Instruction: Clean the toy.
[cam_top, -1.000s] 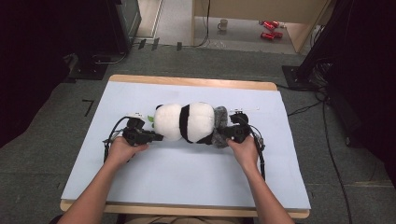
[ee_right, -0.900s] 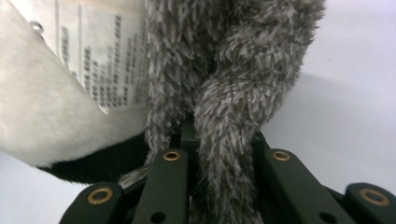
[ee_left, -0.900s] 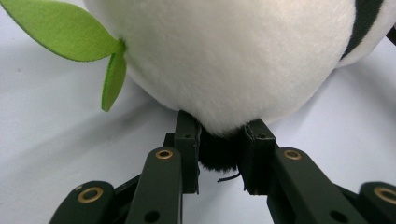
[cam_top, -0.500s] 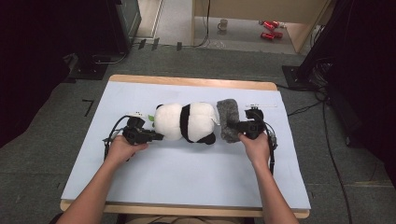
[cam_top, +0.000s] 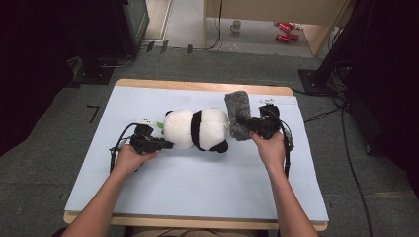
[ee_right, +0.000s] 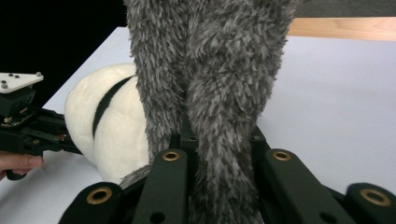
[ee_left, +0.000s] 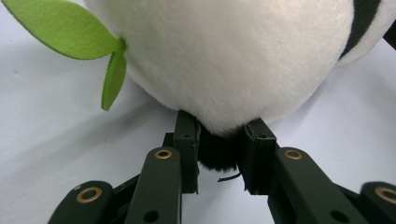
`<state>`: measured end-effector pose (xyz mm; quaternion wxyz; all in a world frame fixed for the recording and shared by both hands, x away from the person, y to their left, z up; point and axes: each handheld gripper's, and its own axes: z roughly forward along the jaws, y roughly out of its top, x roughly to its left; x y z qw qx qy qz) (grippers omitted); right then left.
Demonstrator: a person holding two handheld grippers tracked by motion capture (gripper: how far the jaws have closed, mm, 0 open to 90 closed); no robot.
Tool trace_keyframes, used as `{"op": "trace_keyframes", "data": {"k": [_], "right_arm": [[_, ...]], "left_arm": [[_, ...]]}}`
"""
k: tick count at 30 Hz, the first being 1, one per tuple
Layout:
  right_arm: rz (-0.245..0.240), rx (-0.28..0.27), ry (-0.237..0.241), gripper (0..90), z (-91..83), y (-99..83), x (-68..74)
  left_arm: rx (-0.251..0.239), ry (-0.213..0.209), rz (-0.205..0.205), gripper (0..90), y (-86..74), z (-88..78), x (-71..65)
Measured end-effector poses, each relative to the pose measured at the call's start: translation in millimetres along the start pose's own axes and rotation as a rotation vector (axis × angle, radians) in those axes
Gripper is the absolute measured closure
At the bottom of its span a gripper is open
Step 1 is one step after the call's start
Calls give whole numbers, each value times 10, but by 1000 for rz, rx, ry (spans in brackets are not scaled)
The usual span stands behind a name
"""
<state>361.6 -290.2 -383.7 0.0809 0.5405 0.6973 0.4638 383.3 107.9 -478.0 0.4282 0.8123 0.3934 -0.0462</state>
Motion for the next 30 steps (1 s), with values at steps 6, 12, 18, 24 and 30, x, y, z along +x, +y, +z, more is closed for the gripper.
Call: {"op": "trace_keyframes", "data": {"k": [6,12,18,24,30], "right_arm": [[-42,15,0,778,152,4,97],[-66,30,-12,774,321,-97,77],[-52,55,-43,779,386,-202,-2],[-29,91,-62,783,487,-318,-50],[6,171,-73,784,625,-436,-96]], "left_arm": [[-5,9,-2,718,-33,7,-15],[-8,13,-2,716,-48,8,-18],[-11,6,-15,716,-46,11,-17],[-9,11,-15,715,-48,19,-13],[4,11,-15,714,-46,22,-6]]}}
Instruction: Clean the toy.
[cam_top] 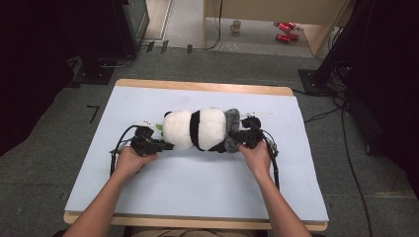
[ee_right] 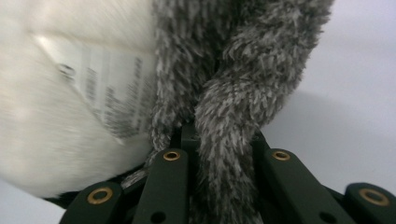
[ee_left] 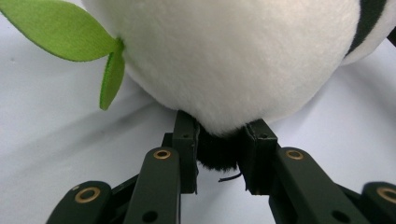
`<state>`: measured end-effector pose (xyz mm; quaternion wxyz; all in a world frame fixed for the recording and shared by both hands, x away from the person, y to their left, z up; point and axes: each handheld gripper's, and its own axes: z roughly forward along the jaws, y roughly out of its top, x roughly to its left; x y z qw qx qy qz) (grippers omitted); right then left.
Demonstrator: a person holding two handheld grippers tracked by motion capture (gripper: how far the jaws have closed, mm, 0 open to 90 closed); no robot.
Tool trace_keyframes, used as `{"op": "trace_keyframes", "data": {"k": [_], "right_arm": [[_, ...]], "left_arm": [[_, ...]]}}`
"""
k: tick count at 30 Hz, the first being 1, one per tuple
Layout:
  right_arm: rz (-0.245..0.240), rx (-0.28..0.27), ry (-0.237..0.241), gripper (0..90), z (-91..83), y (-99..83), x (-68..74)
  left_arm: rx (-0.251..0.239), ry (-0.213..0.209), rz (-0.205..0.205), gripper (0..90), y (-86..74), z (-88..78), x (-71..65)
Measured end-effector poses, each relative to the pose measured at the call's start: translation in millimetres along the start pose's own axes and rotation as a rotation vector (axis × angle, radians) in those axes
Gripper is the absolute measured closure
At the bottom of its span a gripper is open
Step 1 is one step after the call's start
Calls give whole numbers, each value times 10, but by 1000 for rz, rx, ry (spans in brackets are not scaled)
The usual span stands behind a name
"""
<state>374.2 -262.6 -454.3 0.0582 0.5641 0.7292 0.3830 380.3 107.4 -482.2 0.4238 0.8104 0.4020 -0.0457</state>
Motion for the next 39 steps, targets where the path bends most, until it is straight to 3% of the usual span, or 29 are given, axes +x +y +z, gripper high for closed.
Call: {"op": "trace_keyframes", "data": {"k": [3,8,14,17,21,26,32,39], "right_arm": [[5,42,-11,784,67,-39,7],[3,62,-14,783,105,-116,-10],[-7,112,-42,780,101,-148,-51],[-6,110,-49,779,60,-141,-72],[6,60,-58,777,-84,-124,-131],[19,-28,-35,777,-340,-57,-143],[-15,-115,-9,776,-629,66,-14],[-61,-156,18,775,-800,168,194]], "left_arm": [[3,0,-2,714,5,2,6],[1,-3,-7,714,25,5,16],[-3,-14,-11,712,54,2,29],[0,-18,-13,712,68,2,32],[-3,-19,-1,712,80,-1,24],[-16,-20,7,713,91,-4,11],[-15,-19,4,713,91,-4,5],[-8,-17,10,713,85,3,-17]]}}
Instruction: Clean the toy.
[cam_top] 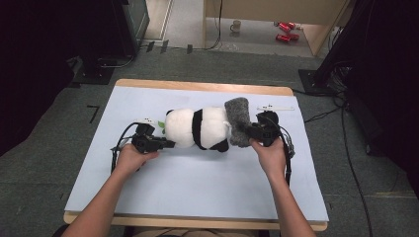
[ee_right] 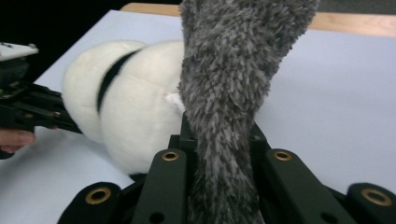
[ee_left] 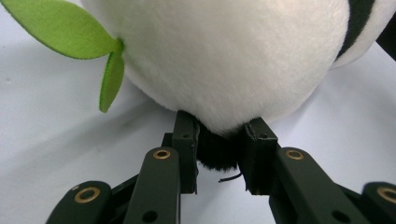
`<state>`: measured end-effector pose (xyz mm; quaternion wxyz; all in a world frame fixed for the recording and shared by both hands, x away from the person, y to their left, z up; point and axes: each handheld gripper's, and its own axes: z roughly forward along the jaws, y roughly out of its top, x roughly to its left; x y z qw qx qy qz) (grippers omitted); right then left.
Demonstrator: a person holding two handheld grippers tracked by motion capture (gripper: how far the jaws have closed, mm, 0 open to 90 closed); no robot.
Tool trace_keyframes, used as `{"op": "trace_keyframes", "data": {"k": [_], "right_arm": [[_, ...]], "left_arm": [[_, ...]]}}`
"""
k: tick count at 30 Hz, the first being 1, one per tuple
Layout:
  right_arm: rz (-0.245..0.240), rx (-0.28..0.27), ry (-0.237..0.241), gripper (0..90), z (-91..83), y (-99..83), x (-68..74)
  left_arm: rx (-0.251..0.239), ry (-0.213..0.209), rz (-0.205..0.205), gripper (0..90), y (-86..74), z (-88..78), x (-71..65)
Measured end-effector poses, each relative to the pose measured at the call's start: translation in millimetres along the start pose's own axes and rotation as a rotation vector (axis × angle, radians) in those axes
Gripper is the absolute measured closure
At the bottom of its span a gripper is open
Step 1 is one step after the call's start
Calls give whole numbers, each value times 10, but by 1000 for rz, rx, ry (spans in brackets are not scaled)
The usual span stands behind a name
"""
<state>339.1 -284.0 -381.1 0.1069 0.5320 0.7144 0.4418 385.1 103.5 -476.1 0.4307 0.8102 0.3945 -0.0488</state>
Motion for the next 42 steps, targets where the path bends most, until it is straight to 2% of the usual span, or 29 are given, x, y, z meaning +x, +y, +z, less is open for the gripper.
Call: {"op": "trace_keyframes", "data": {"k": [2,5,9,12,16,19,22,27,32,35,37,42], "right_arm": [[-13,-13,15,775,-23,29,60],[-18,-40,66,775,-54,70,148],[-56,-40,105,774,-38,105,319],[-82,0,131,769,49,91,418],[-95,72,160,760,192,28,474],[-114,133,141,763,286,-51,483],[-144,162,98,762,361,-104,454],[-120,134,83,763,424,-93,328],[-131,109,67,765,474,-83,301],[-128,100,58,765,488,-67,286],[-126,97,52,764,495,-57,275],[-128,88,40,764,513,-24,243]], "left_arm": [[-4,-5,3,713,-3,3,-10],[-23,-10,7,713,-2,3,-42],[-23,-10,12,712,-10,-6,-59],[-49,-25,23,711,-17,-34,-85],[-59,-12,37,707,-30,-50,-124],[-55,-6,40,706,-46,-51,-126],[-57,0,43,702,-60,-41,-131],[-94,12,52,650,-53,-41,-149],[-108,40,83,571,-57,-24,-153],[-131,56,114,488,-57,-37,-152],[-150,54,117,420,-55,-52,-142],[-215,46,128,364,-33,-128,-109]]}}
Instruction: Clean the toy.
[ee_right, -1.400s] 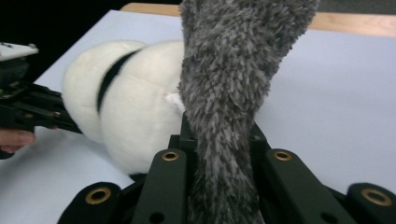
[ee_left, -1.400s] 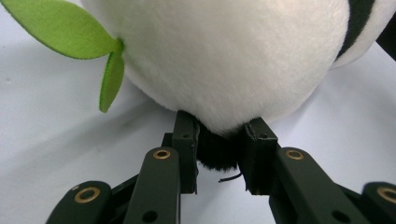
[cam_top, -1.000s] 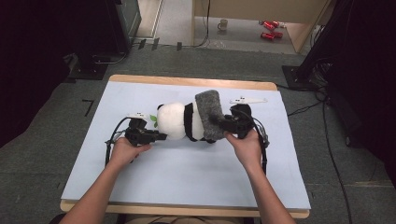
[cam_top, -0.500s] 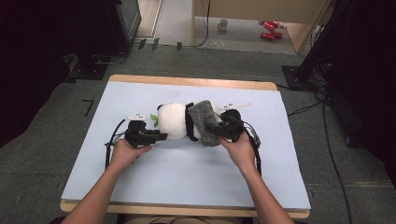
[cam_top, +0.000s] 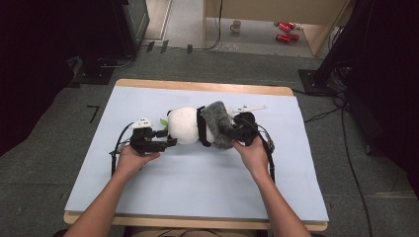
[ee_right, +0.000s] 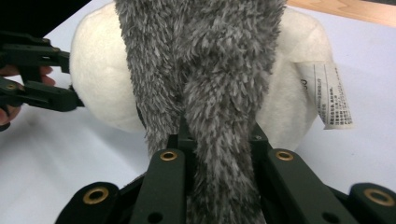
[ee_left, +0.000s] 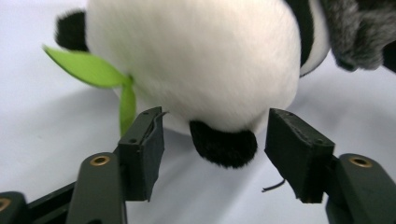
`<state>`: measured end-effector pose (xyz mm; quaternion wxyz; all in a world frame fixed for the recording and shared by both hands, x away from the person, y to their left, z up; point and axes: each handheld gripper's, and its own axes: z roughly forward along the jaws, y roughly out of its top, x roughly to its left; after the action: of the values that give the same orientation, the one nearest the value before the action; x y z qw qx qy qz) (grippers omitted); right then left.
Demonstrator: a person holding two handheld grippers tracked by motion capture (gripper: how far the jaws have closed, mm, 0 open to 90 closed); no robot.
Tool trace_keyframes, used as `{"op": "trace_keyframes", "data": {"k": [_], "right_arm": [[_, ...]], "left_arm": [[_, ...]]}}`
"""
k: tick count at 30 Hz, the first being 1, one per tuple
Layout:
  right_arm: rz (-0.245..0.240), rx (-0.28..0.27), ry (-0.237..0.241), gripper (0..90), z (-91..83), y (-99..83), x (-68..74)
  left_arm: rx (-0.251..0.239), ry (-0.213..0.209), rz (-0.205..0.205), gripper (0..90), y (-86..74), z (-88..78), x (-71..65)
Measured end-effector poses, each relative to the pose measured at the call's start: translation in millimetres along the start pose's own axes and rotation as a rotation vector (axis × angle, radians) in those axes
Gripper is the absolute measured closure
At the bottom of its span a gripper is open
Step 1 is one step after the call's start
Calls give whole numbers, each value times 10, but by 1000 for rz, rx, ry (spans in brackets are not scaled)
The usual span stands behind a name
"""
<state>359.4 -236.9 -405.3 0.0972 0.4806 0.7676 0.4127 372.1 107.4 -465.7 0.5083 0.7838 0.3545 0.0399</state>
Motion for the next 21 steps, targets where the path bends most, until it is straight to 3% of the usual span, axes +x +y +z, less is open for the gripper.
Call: {"op": "trace_keyframes", "data": {"k": [13,17,21], "right_arm": [[11,6,3,762,6,38,-46],[9,5,5,761,8,38,-49],[9,5,4,759,7,38,-49]], "left_arm": [[-27,-6,33,321,272,-3,44],[3,-13,57,285,343,109,31],[10,12,84,247,321,234,-14]]}}
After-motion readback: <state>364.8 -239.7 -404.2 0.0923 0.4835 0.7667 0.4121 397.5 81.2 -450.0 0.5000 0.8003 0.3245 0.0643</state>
